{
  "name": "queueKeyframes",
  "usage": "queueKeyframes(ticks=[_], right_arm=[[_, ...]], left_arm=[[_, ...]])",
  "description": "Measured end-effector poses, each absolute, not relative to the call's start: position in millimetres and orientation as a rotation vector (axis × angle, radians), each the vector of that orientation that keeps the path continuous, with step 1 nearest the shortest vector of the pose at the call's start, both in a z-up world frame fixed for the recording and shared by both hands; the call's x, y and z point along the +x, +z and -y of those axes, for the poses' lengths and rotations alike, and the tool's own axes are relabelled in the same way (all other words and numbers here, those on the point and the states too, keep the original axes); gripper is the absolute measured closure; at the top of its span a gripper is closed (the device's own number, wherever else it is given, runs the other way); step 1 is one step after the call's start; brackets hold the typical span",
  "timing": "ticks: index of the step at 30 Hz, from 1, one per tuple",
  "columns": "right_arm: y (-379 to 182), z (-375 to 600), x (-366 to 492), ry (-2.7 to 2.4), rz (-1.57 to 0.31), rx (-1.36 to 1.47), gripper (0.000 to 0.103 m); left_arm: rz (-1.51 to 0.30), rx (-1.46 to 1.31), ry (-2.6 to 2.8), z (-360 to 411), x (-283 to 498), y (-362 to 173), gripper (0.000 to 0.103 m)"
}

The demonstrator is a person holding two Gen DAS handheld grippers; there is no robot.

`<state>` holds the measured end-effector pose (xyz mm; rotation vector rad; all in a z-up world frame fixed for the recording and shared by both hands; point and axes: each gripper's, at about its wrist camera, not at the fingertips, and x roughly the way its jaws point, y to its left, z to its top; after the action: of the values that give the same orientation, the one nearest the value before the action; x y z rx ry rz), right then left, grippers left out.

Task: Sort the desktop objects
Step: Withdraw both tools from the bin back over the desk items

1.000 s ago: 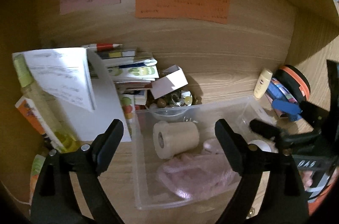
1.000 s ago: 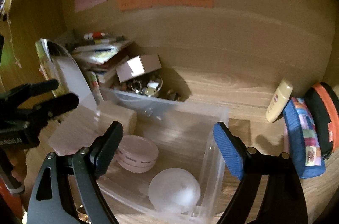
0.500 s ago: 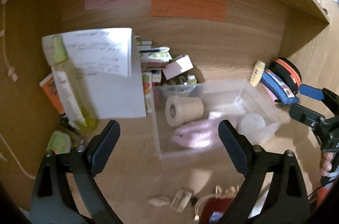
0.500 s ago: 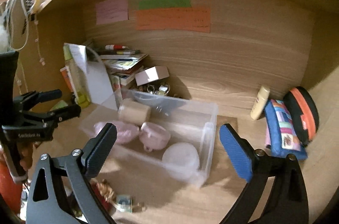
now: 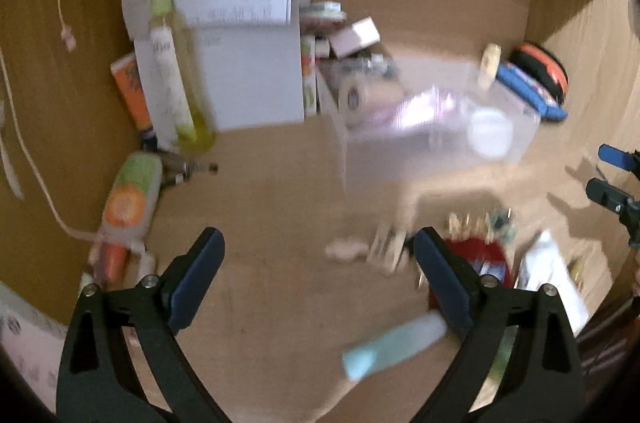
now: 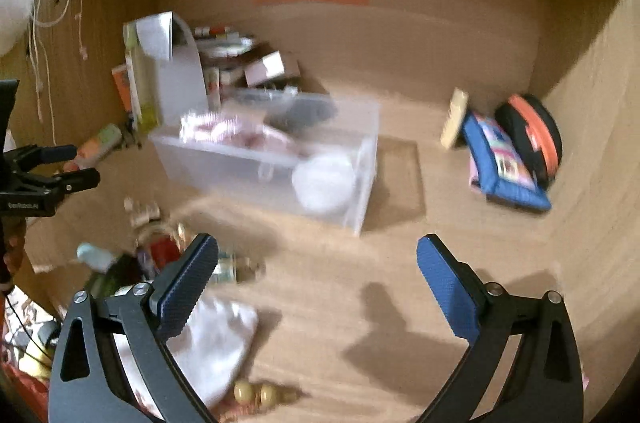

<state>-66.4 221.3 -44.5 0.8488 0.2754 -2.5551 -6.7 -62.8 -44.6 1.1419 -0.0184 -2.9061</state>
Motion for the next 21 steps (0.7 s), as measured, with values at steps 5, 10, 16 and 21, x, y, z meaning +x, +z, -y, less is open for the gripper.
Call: queueKeyframes(ticks=[5,10,16,21], right_arm=[[-67.8,-231.4,-50.7,-2.526,-0.27,0.933,0.005],[-77.8,-242.5,-35.6,-2.473,-0.227,0.948,0.007],[-96.4,-252.7,-30.4,-2.373,-0.156,1.052,0.023],[-111.5,-250.6,-24.0,-2.347,-0.17,1.092,0.034]], left_arm=[[0.011,1.235,-2.882,64.6,8.9,-67.2,0.006],[0.003,1.293,-2.898,59.0,19.7,-77.9,0.006],[0.035,1.341,-2.91,44.7,24.7,-88.2,0.006],[0.03,1.373,-2.897,37.8,20.7,-96.5,0.006]])
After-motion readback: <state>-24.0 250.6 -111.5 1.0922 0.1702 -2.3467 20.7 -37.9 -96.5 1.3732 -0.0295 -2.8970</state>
